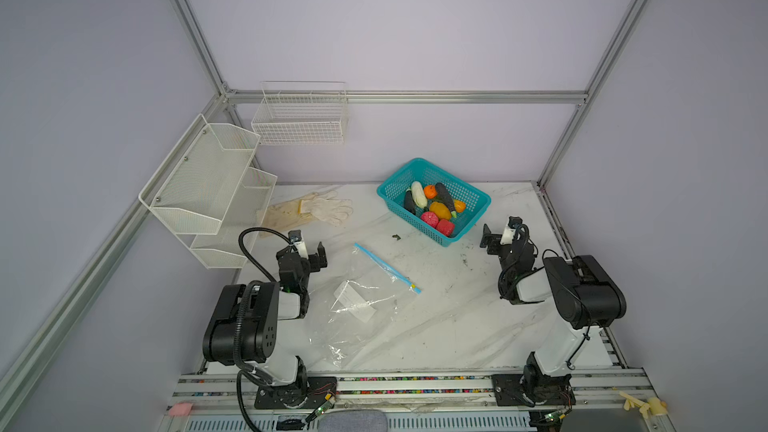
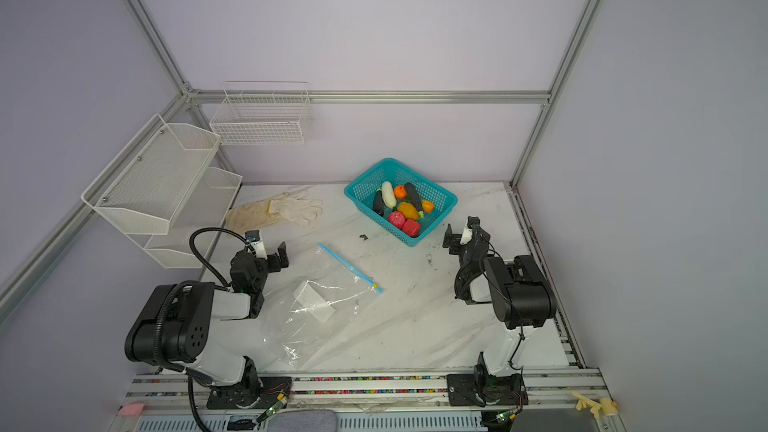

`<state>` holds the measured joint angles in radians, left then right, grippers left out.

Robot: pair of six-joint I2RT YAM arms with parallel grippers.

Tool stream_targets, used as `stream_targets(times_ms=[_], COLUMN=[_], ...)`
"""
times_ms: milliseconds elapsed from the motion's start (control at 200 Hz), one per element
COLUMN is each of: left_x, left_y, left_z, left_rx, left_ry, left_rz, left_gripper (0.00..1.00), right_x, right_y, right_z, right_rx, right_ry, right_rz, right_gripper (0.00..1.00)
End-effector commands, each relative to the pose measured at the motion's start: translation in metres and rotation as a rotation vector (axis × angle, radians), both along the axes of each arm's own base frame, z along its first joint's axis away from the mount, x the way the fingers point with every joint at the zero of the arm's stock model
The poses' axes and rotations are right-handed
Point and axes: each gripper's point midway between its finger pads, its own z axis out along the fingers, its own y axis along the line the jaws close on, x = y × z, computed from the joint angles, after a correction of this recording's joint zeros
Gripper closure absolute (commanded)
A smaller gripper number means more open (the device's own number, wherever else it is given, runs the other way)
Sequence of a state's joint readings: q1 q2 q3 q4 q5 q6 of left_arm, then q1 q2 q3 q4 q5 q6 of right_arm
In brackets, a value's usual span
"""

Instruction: Place the food in the zip-top bag and seal the zipper

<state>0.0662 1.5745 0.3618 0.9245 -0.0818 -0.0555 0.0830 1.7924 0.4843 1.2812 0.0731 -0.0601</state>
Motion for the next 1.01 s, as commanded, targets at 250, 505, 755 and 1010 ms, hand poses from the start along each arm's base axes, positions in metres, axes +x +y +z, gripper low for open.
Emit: stream_targets(times_ms=[250,505,755,1010], left_x=[0.0042,0.0045,0.0044,0.0047], left_y=[0.0024,0.0018,0.0016,0.0015], left_z=[0.0125,0.0126,0.0121,0.0125], left_rx=[0.012,0.018,0.019,0.020], left_ry=[-0.043,-0.041,-0.039,-0.039], left_rz=[0.007,0.009,0.010,0.011], left_gripper=[0.00,0.00,0.00,0.00], right_x=[0.0030,0.0023,0.0023,0.0020], right_y=[-0.0024,-0.0037,-0.0034,-0.0036], right_z=[0.0080,0.0082,0.0083,0.0079], right_rx=[0.009,0.010,0.009,0.008], right_ry=[-0.024,-0.025,-0.025,-0.025], right_rz=[0.001,0.004,0.006,0.005], right_gripper=[0.03,0.03,0.03,0.03])
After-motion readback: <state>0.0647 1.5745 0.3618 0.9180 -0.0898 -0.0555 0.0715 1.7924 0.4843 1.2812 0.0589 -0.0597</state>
